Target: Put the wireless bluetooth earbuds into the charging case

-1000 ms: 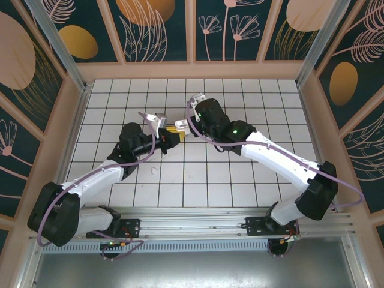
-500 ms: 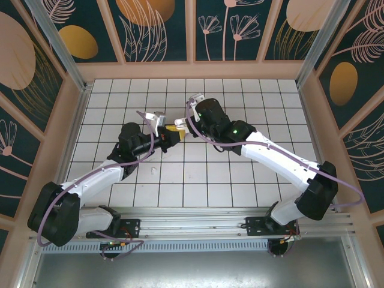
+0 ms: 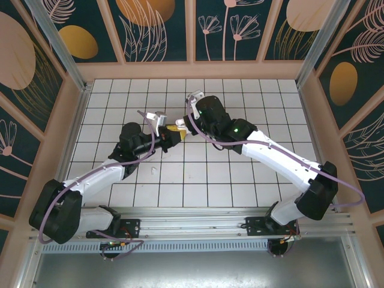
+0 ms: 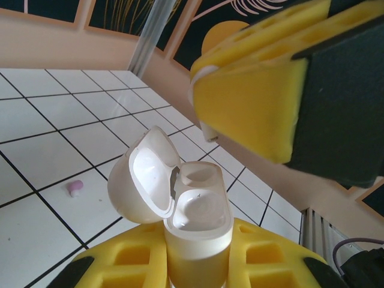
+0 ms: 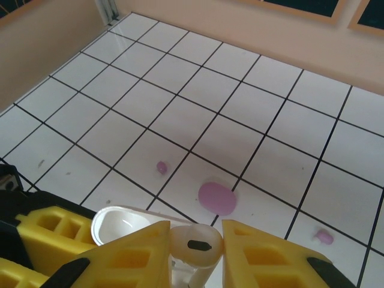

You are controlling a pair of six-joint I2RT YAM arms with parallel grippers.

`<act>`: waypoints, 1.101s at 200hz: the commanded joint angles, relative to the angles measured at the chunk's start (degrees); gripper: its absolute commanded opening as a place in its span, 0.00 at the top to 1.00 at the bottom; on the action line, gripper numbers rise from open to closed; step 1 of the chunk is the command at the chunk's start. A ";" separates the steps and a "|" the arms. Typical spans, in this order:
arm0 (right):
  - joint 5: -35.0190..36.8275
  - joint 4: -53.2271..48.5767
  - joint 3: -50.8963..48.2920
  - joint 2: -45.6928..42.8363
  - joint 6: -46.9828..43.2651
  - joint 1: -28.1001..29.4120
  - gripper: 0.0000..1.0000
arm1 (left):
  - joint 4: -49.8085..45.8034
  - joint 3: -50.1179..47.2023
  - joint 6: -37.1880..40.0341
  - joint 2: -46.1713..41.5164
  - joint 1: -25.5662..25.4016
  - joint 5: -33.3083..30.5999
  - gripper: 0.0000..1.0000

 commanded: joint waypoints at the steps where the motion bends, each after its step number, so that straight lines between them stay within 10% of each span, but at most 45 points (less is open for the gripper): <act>1: -0.60 1.33 2.19 0.76 0.13 0.32 0.76 | 3.25 1.32 -1.10 0.50 -0.38 1.42 1.00; 220: -0.74 -3.87 0.28 0.59 -0.86 0.25 0.76 | 3.22 2.72 -2.86 -2.30 -0.36 0.43 1.00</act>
